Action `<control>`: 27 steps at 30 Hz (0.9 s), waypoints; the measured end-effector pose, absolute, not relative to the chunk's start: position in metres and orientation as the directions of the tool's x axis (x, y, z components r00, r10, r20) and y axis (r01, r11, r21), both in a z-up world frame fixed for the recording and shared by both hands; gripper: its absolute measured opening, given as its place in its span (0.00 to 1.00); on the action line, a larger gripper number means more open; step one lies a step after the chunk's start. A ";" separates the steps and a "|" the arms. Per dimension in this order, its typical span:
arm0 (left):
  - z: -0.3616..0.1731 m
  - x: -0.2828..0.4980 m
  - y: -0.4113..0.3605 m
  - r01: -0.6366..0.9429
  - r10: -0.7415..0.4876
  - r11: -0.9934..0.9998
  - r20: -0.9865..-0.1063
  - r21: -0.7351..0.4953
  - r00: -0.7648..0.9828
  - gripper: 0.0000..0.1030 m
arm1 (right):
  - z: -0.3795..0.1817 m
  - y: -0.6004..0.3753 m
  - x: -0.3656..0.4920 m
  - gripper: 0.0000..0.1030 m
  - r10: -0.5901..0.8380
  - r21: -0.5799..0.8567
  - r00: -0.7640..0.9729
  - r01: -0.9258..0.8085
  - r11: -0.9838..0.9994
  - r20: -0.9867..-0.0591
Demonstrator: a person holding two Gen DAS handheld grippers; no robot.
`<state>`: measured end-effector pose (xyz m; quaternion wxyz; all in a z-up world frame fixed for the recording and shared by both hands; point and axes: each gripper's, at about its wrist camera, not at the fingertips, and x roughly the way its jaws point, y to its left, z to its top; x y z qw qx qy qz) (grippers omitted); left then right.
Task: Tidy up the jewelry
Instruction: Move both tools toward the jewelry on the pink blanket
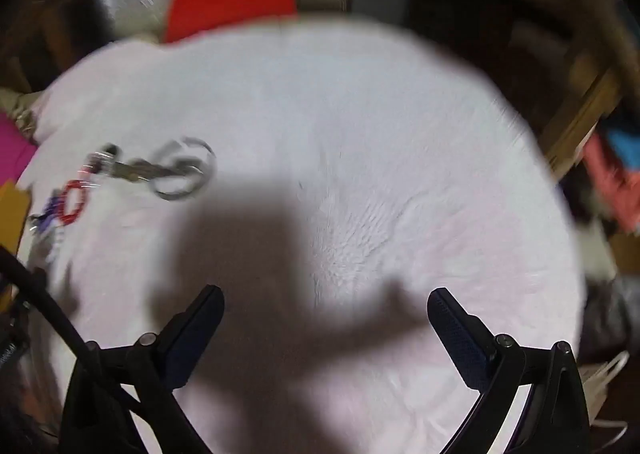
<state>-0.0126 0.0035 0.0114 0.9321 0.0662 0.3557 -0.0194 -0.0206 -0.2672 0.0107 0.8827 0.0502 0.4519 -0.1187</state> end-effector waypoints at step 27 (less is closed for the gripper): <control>0.143 -0.174 0.079 -0.101 0.148 0.986 -0.419 0.134 0.896 1.00 | 0.153 -0.125 -0.183 1.00 -0.038 0.002 0.855 0.046 0.999 -0.517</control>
